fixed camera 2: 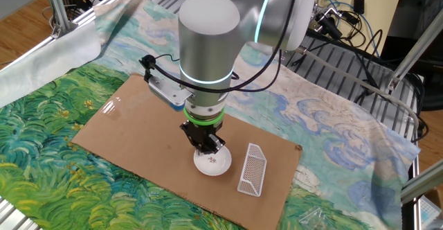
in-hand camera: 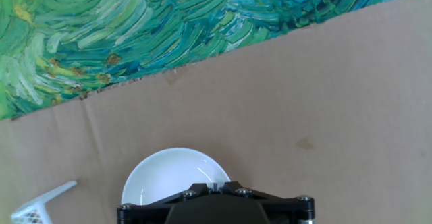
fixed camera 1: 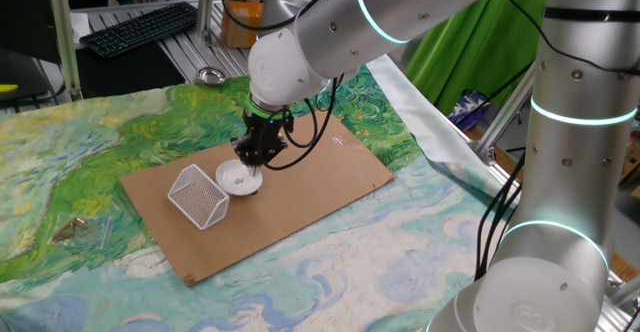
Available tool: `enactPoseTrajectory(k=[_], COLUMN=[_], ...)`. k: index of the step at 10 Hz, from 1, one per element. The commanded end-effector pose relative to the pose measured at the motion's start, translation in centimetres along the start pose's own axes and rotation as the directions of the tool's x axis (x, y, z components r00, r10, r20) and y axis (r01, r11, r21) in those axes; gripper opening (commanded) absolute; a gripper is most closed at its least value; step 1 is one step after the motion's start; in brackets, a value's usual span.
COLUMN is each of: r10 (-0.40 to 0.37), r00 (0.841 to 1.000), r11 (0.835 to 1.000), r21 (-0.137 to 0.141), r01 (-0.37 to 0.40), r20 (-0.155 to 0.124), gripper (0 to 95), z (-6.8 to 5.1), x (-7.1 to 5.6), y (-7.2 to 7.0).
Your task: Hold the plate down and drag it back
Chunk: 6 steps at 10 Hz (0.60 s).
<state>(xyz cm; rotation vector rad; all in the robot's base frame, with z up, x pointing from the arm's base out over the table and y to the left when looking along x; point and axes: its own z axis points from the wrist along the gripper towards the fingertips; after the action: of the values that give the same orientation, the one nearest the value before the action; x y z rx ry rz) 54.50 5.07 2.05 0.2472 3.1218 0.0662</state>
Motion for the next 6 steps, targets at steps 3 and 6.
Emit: enactPoseTrajectory(k=[3,6], r10=[-0.019,-0.038], r00=[1.0,0.999], r11=[1.0,0.999], r21=[0.021,0.025], r01=[0.018,0.037], r20=[0.009,0.012], gripper=[0.0,0.0], z=[-0.1,0.0], x=[-0.1,-0.2], y=[-0.7,-1.6])
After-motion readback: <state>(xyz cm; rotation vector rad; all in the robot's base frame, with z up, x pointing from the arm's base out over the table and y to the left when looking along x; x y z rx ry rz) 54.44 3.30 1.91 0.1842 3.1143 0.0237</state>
